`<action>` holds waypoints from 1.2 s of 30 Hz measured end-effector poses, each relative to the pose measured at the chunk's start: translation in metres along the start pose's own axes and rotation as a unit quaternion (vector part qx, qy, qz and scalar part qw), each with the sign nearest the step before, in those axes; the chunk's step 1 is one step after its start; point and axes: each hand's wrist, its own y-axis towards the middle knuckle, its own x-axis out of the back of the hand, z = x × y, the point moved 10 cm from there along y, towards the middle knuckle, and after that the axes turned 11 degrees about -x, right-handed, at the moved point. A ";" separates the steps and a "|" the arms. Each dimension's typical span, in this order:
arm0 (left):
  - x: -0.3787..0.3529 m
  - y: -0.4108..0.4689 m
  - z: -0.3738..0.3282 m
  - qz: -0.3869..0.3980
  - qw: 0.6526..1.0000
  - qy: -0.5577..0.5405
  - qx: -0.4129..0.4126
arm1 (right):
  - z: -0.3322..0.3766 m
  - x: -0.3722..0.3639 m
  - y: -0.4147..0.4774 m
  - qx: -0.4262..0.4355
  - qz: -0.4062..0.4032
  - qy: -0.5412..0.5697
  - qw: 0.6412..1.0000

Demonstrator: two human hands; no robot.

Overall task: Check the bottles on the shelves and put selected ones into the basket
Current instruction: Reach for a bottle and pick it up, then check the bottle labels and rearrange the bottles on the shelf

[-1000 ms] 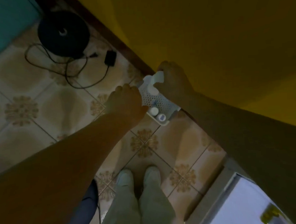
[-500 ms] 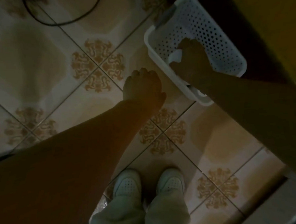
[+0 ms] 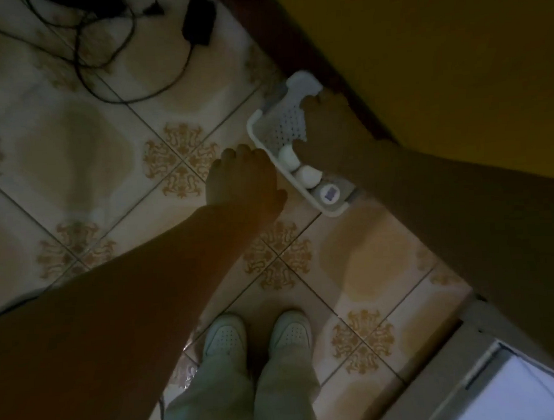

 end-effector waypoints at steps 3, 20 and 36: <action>0.071 -0.026 -0.009 -0.026 1.000 0.011 -0.005 | 0.007 0.069 -0.026 0.017 -0.010 -0.034 0.999; 0.484 -0.279 -0.146 -0.182 0.976 0.074 -0.095 | 0.024 0.552 -0.312 -0.027 -0.137 -0.036 0.990; 0.670 -0.530 -0.451 -0.307 0.878 0.067 -0.362 | -0.160 0.764 -0.720 -0.314 -0.336 0.018 0.888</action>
